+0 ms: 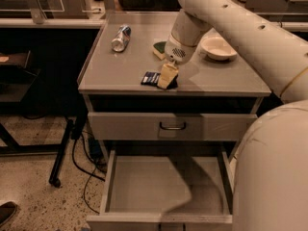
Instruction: Place rxbar blueberry into middle drawer
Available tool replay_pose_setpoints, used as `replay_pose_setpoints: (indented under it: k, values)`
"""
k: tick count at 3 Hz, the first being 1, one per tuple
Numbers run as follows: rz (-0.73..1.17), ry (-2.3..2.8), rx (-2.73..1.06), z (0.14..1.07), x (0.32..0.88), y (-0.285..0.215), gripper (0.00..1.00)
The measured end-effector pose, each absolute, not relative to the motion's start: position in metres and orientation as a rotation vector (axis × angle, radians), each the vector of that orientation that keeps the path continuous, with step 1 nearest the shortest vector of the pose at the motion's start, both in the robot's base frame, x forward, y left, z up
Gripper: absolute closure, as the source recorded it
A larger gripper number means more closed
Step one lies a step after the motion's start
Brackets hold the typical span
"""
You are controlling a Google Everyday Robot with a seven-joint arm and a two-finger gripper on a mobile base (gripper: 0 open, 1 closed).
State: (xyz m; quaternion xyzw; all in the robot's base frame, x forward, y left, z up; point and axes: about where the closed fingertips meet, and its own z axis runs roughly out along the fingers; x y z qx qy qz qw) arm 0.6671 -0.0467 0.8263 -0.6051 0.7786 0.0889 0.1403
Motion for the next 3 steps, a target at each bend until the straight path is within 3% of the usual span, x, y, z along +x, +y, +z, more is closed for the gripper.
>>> replay_pose_setpoints:
  k: [1, 3]
  values:
    - [0.247, 2.221, -1.733, 0.836, 0.659, -0.049, 1.00]
    - [0.181, 2.065, -1.622, 0.899, 0.573, -0.087, 1.00]
